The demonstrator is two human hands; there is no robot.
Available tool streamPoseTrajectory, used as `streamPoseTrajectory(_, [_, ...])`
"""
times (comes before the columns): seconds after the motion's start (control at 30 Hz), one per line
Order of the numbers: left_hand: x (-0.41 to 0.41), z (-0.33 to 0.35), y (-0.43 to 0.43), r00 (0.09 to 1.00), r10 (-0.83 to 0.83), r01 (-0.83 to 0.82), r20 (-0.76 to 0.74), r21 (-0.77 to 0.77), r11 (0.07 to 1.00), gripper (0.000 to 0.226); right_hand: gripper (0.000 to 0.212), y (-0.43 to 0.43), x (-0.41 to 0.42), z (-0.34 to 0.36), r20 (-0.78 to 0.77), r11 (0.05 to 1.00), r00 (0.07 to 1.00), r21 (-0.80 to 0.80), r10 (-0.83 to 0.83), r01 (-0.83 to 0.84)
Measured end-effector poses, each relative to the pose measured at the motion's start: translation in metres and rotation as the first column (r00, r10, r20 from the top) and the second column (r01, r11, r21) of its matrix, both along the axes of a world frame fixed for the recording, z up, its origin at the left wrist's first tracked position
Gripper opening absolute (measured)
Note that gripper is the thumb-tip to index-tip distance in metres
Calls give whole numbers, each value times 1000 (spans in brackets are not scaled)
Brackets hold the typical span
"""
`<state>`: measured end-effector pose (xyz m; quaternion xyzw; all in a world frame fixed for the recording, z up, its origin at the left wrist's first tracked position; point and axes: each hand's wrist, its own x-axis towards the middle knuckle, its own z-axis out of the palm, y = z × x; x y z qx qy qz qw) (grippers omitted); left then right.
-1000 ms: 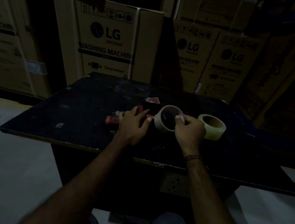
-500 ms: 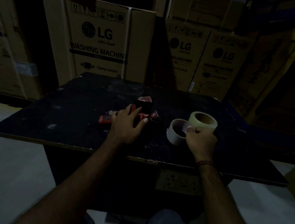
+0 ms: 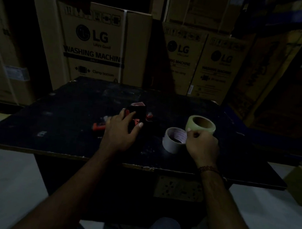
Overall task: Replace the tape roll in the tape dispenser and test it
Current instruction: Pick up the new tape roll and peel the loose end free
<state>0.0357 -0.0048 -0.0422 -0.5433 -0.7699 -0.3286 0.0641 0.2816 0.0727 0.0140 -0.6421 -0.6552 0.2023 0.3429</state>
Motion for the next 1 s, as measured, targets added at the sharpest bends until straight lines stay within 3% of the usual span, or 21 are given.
streamPoseTrajectory(0.07, [0, 0, -1, 1000, 0, 0, 5, 7, 1000, 78, 31, 3, 0, 3, 31, 997, 999, 70, -23, 21])
streamPoseTrajectory(0.13, [-1, 0, -2, 1000, -2, 1, 18, 11, 1000, 79, 36, 10, 2, 4, 47, 994, 998, 97, -47, 42])
streamPoseTrajectory(0.3, [0, 1, -1, 999, -19, 16, 49, 64, 998, 70, 62, 36, 15, 3, 132, 996, 990, -70, -51, 61])
streamPoseTrajectory(0.43, [-1, 2, 1, 998, -21, 15, 60, 95, 995, 66, 54, 56, 20, 1, 202, 992, 979, -130, 29, -2])
streamPoseTrajectory(0.6, [-1, 2, 0, 998, -17, 11, 56, 99, 995, 65, 21, 64, 22, -6, 34, 999, 999, 33, -11, 9])
streamPoseTrajectory(0.73, [6, 7, -6, 994, -76, 57, 75, 221, 974, 44, 21, 48, 24, -12, -52, 974, 995, 217, 84, -71])
streamPoseTrajectory(0.87, [17, 14, -17, 977, -137, 46, 162, 467, 883, 41, 31, 24, 20, -1, 46, 875, 973, 428, 227, -225])
streamPoseTrajectory(1.0, [47, 25, -31, 866, -242, -90, 437, 613, 785, 25, 35, -4, 13, 5, 191, 701, 934, 620, 301, -352])
